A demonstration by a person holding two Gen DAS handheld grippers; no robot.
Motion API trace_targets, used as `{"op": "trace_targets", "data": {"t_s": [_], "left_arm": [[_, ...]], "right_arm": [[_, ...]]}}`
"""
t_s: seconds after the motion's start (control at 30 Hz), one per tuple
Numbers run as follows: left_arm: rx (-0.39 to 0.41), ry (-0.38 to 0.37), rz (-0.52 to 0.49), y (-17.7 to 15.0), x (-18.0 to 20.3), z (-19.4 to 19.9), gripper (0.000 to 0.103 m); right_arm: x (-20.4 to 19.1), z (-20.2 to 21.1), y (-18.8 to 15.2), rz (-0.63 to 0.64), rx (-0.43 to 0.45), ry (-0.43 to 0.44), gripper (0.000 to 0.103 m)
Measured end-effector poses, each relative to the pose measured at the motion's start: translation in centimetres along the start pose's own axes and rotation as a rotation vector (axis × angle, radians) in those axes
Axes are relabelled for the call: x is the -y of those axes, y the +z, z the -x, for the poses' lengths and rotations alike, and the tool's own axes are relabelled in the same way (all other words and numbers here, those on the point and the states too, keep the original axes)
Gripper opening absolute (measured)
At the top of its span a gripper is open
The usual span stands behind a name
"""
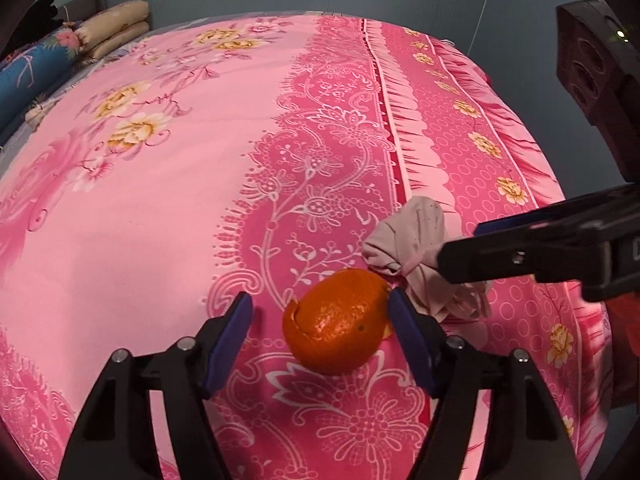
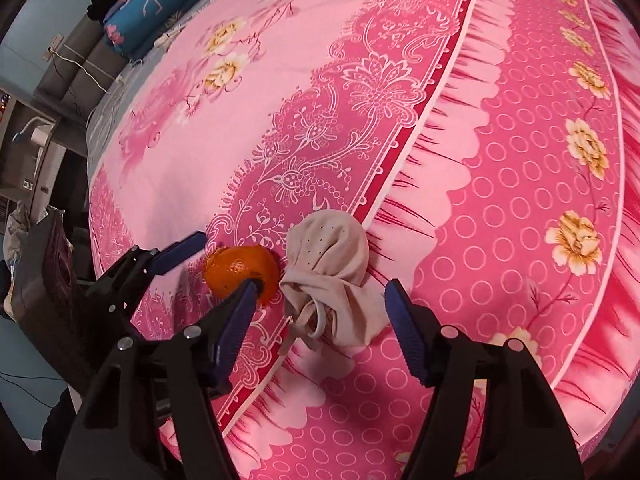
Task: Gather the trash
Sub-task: 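Grasp the orange with the left tool while the right tool grasps the beige cloth, then lift the orange and beige cloth and carry both over the bin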
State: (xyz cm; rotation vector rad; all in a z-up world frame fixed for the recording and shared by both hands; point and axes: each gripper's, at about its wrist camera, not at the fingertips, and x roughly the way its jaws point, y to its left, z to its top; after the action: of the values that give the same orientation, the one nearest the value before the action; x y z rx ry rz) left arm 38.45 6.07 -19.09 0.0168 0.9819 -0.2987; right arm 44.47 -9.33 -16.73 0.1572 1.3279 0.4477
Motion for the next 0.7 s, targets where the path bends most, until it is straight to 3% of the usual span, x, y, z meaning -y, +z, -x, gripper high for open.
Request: {"op": "trace_targets", "data": {"t_s": [0.1, 0.47, 0.53, 0.7], "left_arm": [[-0.003, -0.045, -0.015, -0.1, 0.4, -0.1, 0.048], [0.004, -0.076, -0.019, -0.7, 0.5, -0.1, 0.038], [0.007, -0.07, -0.026, -0.7, 0.6, 0.0, 0.037], [0.011, -0.055, -0.022, -0.8, 0.6, 0.5, 0.033]], "right_arm": [[0.0, -1.0, 0.3, -0.009, -0.022, 0.0, 0.059], [0.3, -3.1, 0.6, -0.054, -0.069, 0.002, 0.038], [0.3, -3.1, 0.6, -0.054, -0.065, 0.0, 0.028], [0.0, -2.0, 0.2, -0.048, -0.013, -0.029, 0.021]]}}
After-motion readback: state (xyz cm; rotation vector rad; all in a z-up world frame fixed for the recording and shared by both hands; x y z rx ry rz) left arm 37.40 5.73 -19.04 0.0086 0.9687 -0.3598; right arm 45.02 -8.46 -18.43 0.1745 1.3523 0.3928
